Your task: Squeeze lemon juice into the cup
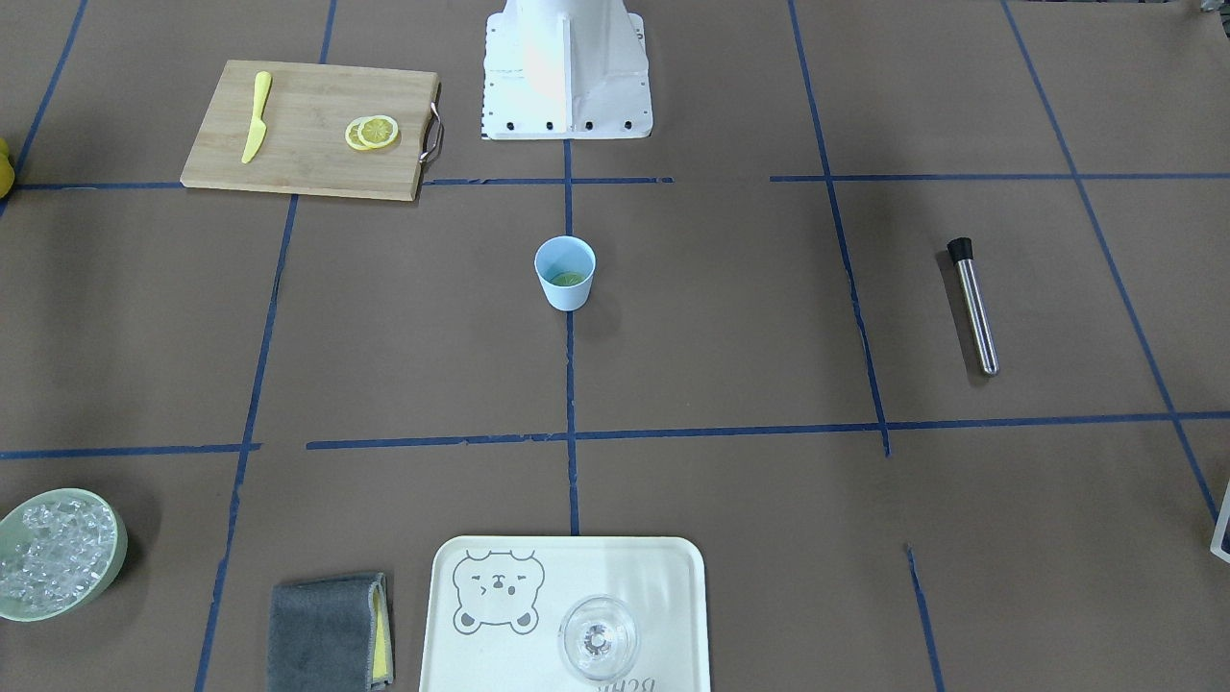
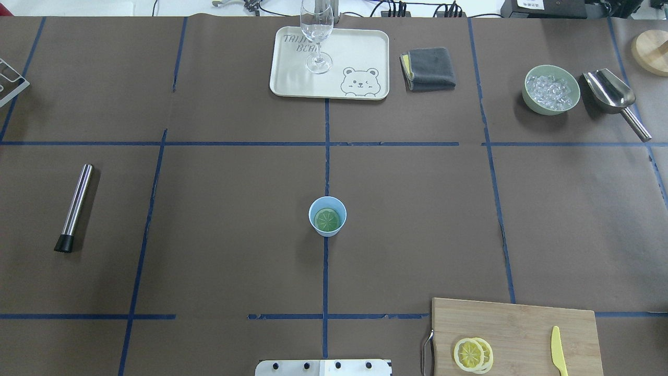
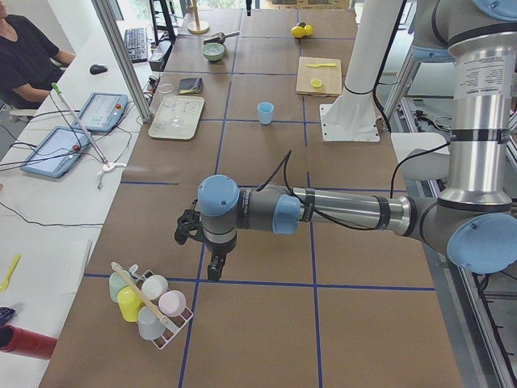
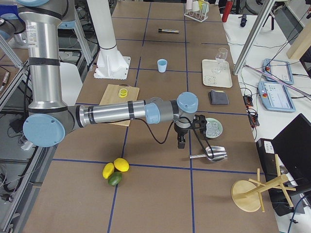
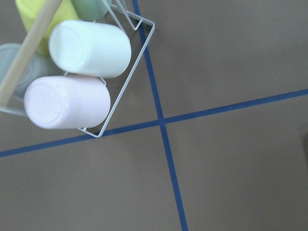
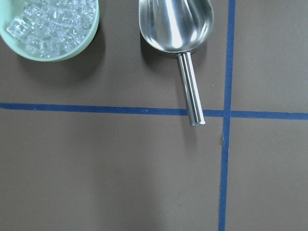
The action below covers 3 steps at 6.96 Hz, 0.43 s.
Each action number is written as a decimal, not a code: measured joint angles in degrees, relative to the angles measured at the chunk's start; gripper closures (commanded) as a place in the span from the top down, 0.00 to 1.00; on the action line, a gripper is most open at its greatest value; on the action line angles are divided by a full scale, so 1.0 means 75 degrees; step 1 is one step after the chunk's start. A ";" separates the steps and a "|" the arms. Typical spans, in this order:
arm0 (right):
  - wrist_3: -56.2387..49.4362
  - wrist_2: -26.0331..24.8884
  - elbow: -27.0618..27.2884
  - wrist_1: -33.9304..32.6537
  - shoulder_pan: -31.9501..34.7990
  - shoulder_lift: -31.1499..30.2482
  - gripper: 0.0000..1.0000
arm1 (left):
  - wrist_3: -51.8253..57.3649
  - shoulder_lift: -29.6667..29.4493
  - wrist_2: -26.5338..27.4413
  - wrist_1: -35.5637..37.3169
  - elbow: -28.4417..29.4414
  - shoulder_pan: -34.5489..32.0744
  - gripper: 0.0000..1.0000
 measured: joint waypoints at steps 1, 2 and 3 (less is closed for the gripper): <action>-0.0187 0.0004 -0.0042 -0.0081 0.0075 -0.0010 1.00 | 0.0027 0.0025 -0.0004 0.0047 -0.0024 -0.0022 1.00; -0.0250 0.0005 -0.0050 -0.0114 0.0100 -0.0018 1.00 | 0.0025 -0.0009 0.0028 -0.0024 -0.0019 -0.0019 1.00; -0.0270 0.0006 -0.0052 -0.0122 0.0106 -0.0023 1.00 | 0.0038 -0.0031 0.0040 -0.0067 0.0058 -0.0007 1.00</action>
